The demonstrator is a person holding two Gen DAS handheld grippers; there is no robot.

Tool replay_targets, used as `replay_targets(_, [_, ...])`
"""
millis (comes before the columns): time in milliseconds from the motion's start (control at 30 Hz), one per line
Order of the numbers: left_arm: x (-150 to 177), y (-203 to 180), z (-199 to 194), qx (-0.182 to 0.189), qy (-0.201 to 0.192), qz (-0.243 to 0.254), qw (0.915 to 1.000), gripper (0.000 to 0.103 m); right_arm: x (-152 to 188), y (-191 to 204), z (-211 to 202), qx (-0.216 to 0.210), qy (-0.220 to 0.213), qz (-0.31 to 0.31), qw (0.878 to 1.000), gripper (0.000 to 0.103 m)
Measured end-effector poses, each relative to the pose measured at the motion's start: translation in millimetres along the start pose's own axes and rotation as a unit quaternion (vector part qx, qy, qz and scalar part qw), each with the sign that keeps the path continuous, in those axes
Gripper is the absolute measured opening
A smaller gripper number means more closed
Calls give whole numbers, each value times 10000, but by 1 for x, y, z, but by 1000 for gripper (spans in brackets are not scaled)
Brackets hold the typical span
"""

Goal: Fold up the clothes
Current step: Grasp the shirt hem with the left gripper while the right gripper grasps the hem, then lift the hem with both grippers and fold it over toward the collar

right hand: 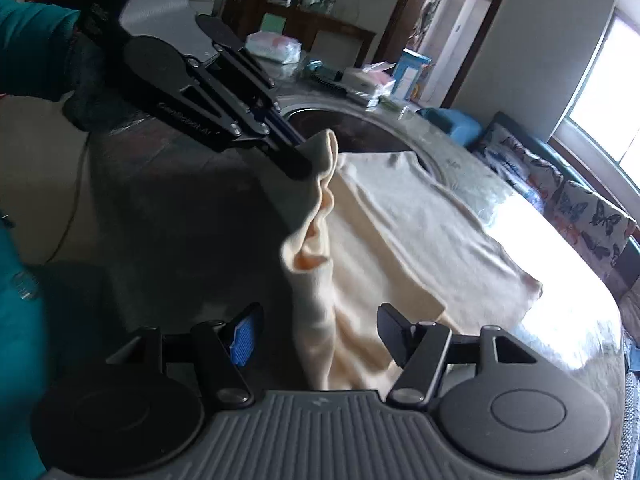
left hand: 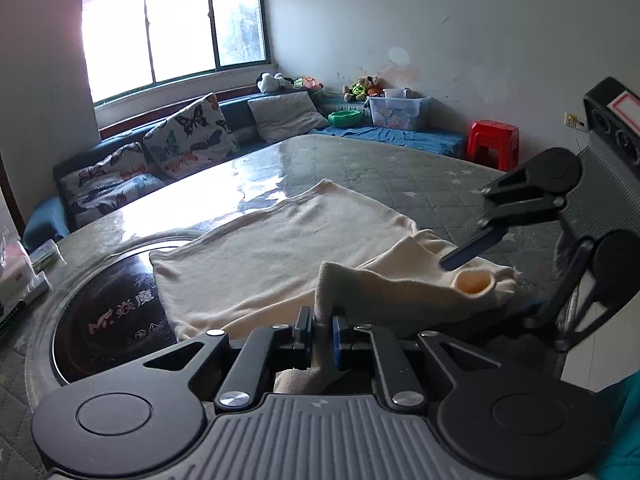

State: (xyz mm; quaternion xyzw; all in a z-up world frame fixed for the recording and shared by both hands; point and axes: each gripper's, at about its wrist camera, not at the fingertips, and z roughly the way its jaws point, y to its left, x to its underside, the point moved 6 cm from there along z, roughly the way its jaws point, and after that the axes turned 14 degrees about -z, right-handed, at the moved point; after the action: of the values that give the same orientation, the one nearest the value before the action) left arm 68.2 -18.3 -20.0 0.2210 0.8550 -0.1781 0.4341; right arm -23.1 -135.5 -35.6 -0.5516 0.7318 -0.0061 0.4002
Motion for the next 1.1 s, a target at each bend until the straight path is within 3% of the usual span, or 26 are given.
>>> replay_targets(67, [5,2,1,-34,78,22,10000,11,-2,-4,9,-73,-6,126,9999,46])
replay_targets(100, [7,2,0,-54,124,50,9999,15,-2,-7,13,-155,2,257,9996,34])
replay_targets(233, [22,1,-10,-223,144,344,9991,18,-1,-24,17,-453,-71,912,9948,16])
replay_targets(333, [35,-2,-18,-462,94,715,9963,26,-2,-36,13,-543,-181,1292,9900,14])
replay_targets(400, [43,-2,-19,-620,71,908,9939,39,-2,-40,11,-549,-236,1403,9883,13])
replay_targets(533, [57,-2,-23,-932,23,1291,9872,38,-1,-44,11,-510,-254,1517,9868,12])
replay_targets(567, [59,-2,-23,-973,10,1365,9859,37,-1,-44,11,-495,-253,1528,9867,12])
replay_targets(700, [63,-3,-25,-1105,-134,1509,9823,14,-2,-42,11,-405,-294,1536,9869,11])
replay_targets(867, [58,-8,-39,-968,-303,1237,9871,11,-6,-43,1,-276,-488,1563,9861,10])
replay_targets(1100, [52,-29,-93,-719,-491,868,9924,11,-11,-31,-39,-345,-616,1330,9886,10])
